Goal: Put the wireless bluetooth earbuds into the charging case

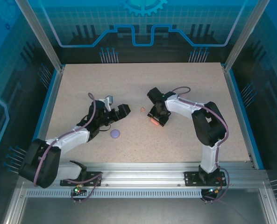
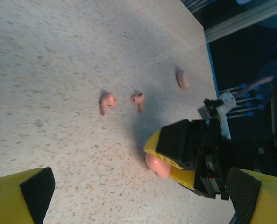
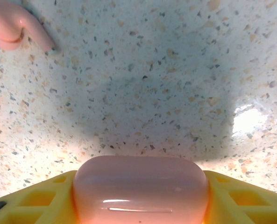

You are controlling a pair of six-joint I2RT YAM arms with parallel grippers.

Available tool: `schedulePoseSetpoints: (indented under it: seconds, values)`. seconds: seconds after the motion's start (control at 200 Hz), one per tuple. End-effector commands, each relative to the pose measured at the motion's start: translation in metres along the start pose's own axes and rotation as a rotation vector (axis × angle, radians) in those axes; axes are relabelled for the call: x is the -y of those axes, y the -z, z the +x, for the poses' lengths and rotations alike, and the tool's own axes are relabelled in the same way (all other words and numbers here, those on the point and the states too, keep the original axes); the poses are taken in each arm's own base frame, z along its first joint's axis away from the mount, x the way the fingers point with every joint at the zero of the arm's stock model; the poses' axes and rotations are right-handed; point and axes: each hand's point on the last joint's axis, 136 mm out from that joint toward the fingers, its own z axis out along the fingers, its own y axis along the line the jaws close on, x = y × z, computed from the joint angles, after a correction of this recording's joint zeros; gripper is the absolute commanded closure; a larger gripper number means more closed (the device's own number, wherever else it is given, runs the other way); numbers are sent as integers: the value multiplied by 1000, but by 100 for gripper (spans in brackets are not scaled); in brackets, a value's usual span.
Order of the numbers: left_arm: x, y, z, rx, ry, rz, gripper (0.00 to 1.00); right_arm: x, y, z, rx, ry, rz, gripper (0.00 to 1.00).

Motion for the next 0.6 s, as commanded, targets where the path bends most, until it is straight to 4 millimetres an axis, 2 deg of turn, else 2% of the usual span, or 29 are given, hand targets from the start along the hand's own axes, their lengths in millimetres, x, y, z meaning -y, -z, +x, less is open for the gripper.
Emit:
schedulePoseSetpoints:
  seconds: [0.0, 0.22, 0.595]
  values:
    - [27, -10, 10, -15, -70, 139, 1, -9, 11, -4, -17, -57, -51, 42]
    - [24, -33, 46, -97, -104, 178, 1, -22, 12, -11, -34, -110, -87, 42]
    - [19, -51, 53, -22, -175, 163, 3, -44, 20, -7, -66, -165, -147, 43]
